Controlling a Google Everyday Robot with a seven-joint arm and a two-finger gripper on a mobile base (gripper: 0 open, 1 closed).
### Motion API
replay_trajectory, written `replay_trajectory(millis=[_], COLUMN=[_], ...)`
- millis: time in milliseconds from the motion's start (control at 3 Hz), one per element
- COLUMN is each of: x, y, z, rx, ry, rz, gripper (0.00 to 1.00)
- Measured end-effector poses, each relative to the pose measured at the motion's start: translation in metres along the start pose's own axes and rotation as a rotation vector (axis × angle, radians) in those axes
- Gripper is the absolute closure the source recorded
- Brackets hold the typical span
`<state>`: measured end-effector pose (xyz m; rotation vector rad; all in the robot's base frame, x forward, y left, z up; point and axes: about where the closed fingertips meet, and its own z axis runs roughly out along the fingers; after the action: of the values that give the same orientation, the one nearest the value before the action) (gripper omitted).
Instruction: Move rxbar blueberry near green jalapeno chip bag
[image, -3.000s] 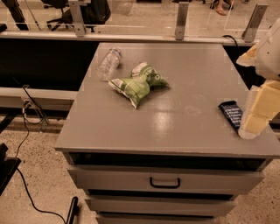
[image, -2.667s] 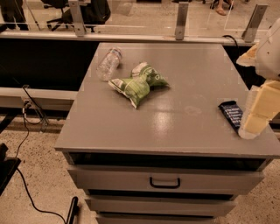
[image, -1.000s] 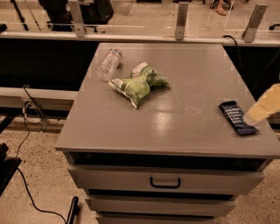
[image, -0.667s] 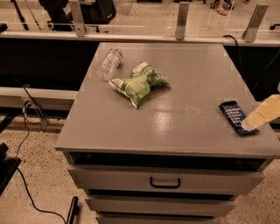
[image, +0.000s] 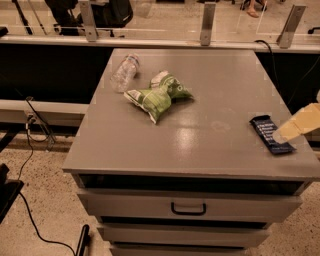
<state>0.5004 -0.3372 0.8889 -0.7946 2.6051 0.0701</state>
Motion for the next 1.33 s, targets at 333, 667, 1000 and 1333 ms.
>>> replay_trajectory(millis=[333,667,1000,1333], x=[-0.012,-0.02,-0.019,-0.017], y=[-0.01,-0.02,-0.02,-0.013], z=[0.014,0.054,0.056,0.062], rx=[-0.02,0.021,0.025,0.03], ry=[-0.051,-0.066,-0.066,-0.083], rz=[0.041,0.061,0.06,0.015], gripper=[0.0,0.0,0.0,0.0])
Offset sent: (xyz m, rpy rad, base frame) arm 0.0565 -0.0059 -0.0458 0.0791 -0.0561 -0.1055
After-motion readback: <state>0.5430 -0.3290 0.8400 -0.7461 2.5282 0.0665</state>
